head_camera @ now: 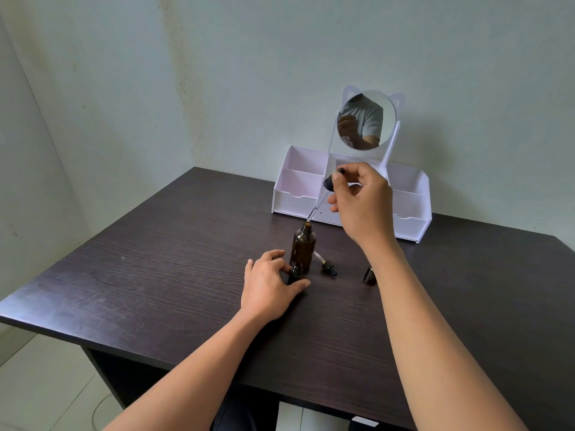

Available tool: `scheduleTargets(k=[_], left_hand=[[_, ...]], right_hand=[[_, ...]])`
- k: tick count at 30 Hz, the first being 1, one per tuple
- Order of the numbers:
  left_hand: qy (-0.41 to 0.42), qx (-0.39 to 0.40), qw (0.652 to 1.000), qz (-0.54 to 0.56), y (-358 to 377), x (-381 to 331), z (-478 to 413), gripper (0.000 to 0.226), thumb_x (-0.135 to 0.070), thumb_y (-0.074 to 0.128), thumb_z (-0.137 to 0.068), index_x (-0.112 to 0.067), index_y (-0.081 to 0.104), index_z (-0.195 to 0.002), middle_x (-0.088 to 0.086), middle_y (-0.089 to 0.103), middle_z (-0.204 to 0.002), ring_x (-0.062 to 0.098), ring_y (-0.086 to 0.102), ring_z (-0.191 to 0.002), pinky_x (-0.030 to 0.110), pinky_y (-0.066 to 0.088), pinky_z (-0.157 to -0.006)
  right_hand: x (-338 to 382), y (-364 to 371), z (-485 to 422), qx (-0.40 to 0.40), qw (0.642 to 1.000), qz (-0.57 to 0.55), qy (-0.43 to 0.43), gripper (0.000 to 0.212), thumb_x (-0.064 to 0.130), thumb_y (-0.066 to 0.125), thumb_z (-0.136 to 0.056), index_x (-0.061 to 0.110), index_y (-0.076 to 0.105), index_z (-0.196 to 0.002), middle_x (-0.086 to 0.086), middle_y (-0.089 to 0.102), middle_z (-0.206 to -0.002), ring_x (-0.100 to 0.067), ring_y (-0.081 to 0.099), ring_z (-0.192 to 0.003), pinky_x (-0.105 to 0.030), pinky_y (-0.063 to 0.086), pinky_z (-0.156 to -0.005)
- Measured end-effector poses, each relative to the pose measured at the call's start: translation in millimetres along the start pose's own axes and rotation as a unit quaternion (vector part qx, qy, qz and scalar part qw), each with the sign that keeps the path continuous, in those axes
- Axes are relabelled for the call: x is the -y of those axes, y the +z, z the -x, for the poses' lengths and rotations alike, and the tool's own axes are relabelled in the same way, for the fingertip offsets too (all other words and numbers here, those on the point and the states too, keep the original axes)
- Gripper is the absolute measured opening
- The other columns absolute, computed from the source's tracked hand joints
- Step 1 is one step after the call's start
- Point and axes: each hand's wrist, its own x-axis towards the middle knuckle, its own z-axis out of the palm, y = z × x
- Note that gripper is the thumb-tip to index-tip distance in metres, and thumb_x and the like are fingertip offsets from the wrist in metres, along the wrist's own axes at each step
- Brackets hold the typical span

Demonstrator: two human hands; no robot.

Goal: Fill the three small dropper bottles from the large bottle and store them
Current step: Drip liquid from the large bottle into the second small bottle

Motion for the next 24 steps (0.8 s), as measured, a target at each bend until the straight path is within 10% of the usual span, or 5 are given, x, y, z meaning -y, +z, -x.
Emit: scheduleTargets(k=[5, 24], left_hand=[[-0.001, -0.001, 1.0, 0.004, -1, 0, 1, 0.036, -0.056, 0.077, -0.075, -0.027, 0.071, -0.095, -0.011, 0.046, -0.145, 0.009, 0.043, -0.133, 0.043, 0.01, -0.121], [0.0, 0.0, 1.0, -0.007, 1, 0, 0, 0.035, -0.057, 0.076, -0.075, -0.028, 0.071, -0.094, -0.01, 0.047, -0.146, 0.011, 0.044, -0.132, 0.046, 0.011, -0.122]], right_hand=[[9, -10, 5, 0.002, 0.999, -0.036, 0.017, 0.013, 0.017, 0.059, -0.099, 0.008, 0.065, -0.106, -0.008, 0.07, -0.088, -0.018, 0.069, -0.066, -0.013, 0.045, -0.047], [-4, 2, 51, 0.053, 0.996, -0.059, 0.04, 0.005, 0.018, 0.062, -0.098, 0.019, 0.062, -0.092, 0.002, 0.069, -0.073, -0.021, 0.071, -0.06, -0.051, 0.061, -0.064]])
